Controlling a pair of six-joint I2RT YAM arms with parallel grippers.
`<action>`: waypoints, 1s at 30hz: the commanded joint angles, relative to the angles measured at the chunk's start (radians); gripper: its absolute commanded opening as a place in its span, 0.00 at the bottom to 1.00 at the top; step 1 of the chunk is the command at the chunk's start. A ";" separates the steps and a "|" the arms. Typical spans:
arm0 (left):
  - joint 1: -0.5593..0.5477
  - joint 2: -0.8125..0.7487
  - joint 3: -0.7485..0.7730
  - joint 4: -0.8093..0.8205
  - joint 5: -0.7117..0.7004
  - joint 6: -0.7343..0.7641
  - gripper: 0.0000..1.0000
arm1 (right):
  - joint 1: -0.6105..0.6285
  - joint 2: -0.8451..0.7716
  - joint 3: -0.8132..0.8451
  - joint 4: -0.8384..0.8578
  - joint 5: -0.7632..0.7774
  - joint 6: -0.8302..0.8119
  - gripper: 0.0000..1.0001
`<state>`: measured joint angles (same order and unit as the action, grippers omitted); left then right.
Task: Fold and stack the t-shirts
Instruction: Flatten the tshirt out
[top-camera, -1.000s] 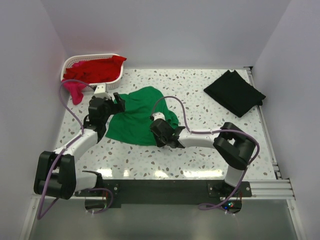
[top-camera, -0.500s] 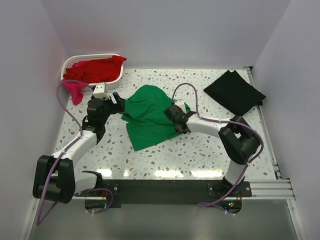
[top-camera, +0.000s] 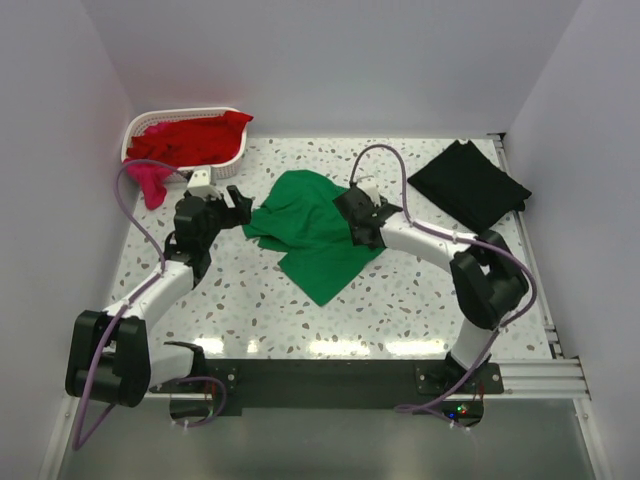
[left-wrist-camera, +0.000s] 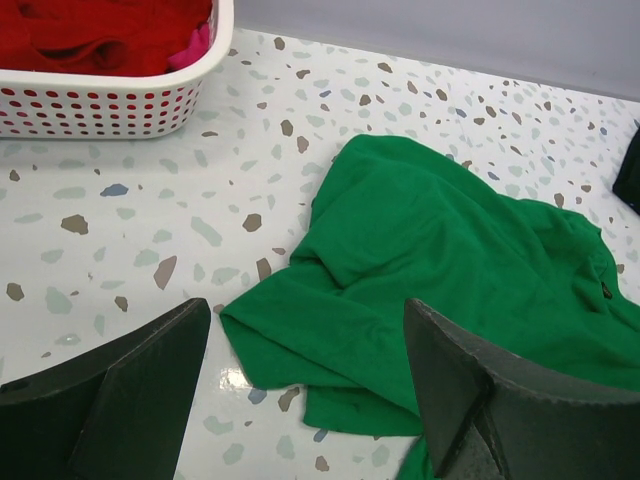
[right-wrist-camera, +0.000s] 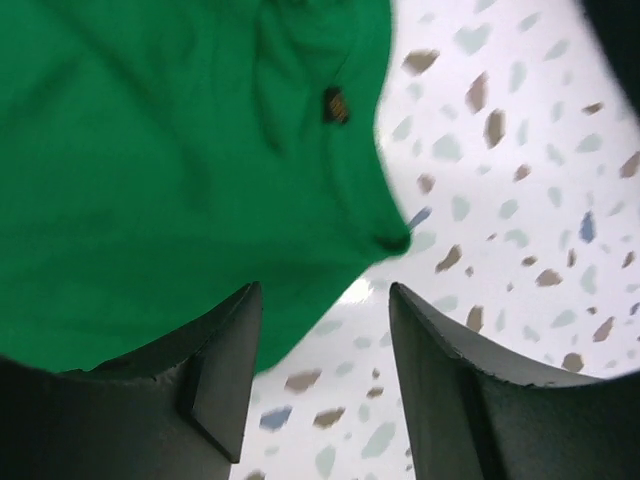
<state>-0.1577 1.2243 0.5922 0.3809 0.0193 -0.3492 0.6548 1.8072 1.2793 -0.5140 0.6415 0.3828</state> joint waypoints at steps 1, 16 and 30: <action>0.001 0.000 0.004 0.053 0.010 -0.007 0.83 | 0.090 -0.132 -0.124 0.037 -0.141 0.025 0.58; 0.001 0.012 0.014 0.046 0.024 -0.008 0.83 | 0.417 -0.154 -0.271 0.183 -0.410 0.248 0.48; 0.001 0.001 0.012 0.042 0.016 -0.007 0.84 | 0.447 -0.052 -0.236 0.125 -0.336 0.283 0.46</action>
<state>-0.1577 1.2472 0.5922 0.3798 0.0330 -0.3496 1.0893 1.7409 1.0172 -0.3534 0.2379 0.6327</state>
